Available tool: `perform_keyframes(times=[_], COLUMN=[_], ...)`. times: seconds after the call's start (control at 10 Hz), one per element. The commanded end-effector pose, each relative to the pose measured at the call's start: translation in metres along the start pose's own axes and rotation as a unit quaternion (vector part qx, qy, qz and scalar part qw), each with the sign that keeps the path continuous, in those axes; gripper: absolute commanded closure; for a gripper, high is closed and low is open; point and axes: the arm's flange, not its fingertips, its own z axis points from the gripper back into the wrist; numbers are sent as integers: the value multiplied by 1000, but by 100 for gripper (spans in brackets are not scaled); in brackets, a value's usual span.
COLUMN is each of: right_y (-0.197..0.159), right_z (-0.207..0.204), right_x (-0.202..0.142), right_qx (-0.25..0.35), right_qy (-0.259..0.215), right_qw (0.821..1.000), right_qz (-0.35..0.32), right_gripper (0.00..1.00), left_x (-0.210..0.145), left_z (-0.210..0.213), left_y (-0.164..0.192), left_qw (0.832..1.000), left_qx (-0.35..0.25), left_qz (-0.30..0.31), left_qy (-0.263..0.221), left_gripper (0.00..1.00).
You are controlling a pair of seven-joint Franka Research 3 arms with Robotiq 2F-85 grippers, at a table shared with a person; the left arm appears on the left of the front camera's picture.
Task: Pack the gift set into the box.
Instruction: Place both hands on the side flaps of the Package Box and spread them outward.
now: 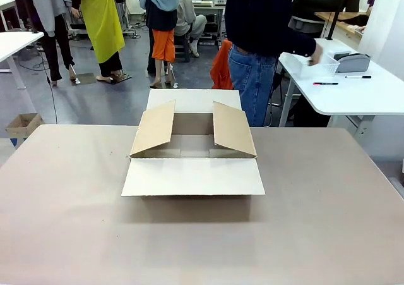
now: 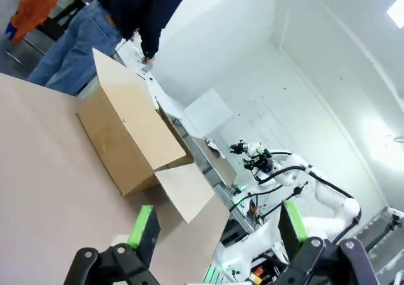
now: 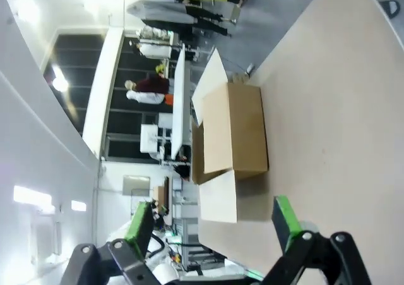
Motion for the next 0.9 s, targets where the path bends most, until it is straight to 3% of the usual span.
perform_keyframes(times=[0.0, 0.2, 0.3, 0.4, 0.5, 0.6, 0.8], right_y=[30, 15, 29, 55, 95, 140, 189], right_z=[-5, -9, -18, -40, -73, -119, -212], right_x=[-6, -2, -9, -18, -37, -61, -110], right_qx=[-15, -14, -65, -126, -160, -207, -255], right_qy=[19, 19, 6, 1, 21, 39, 91], right_qw=[999, 1000, 996, 988, 974, 949, 904], right_qz=[48, 17, 55, 93, 159, 235, 331], right_gripper=[0, 0, 0, 0, 0, 0, 0], left_x=[8, 8, 5, 12, 26, 38, 39], left_z=[-8, -8, -8, -34, -76, -130, -235], left_y=[-18, -18, -5, -29, -64, -103, -154], left_qw=[998, 998, 999, 997, 990, 979, 949], left_qx=[7, 7, -1, 49, 87, 119, 188], left_qz=[-48, -48, -21, -34, -62, -81, -95], left_qy=[38, 38, 30, 55, 91, 143, 235], left_gripper=[0, 0, 0, 0, 0, 0, 0])
